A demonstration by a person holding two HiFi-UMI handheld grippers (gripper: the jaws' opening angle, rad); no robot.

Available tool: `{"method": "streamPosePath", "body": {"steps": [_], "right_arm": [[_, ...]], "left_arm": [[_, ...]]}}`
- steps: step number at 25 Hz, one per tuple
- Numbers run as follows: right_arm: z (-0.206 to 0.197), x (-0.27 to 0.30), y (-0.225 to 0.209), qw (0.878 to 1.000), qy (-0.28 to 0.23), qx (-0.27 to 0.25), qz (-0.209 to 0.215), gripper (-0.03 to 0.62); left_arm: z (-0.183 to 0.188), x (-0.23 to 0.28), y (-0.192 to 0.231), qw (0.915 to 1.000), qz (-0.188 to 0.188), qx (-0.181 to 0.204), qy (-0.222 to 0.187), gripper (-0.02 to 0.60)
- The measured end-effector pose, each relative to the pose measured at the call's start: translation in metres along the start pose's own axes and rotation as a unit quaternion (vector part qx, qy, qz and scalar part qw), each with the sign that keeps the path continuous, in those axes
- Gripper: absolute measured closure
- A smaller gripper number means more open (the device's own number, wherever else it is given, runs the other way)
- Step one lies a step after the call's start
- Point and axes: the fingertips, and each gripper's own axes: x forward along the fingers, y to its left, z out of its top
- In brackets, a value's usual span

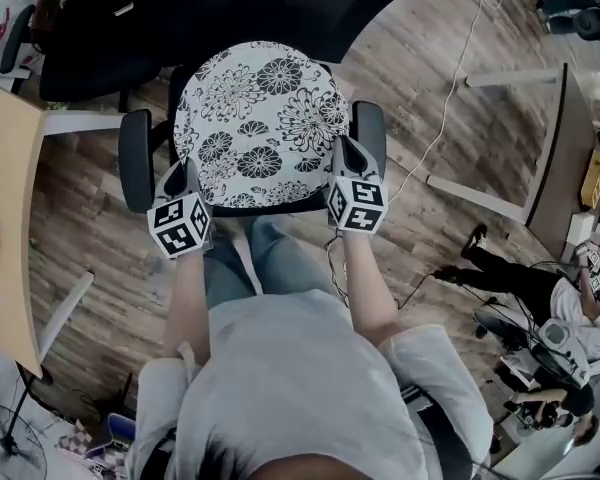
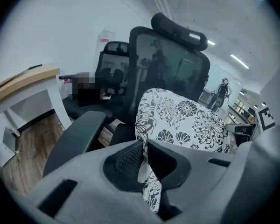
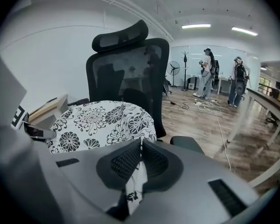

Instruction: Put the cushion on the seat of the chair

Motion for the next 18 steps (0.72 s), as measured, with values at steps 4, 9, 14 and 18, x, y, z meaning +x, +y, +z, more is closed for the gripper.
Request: {"method": "streamPosePath", "body": {"steps": [4,9,14,18], "right_arm": [[-0.019,0.029,-0.014,1.000,0.026,0.009,0.005,0.577],[-0.046,0.051,-0.011,0.998,0.058,0.008,0.010,0.577],[-0.068,0.072,-0.013,0.996,0.087,0.000,0.022,0.577],[-0.084,0.088,-0.011,0.994,0.105,-0.020,0.028,0.577]], "left_arm": [[-0.016,0.028,0.000,0.9995,0.012,0.012,0.027,0.560],[-0.036,0.048,0.004,0.9985,0.016,0.008,0.052,0.560],[-0.053,0.065,0.014,0.9965,0.035,-0.001,0.076,0.560],[-0.069,0.076,0.025,0.9945,0.043,-0.005,0.096,0.560]]}}
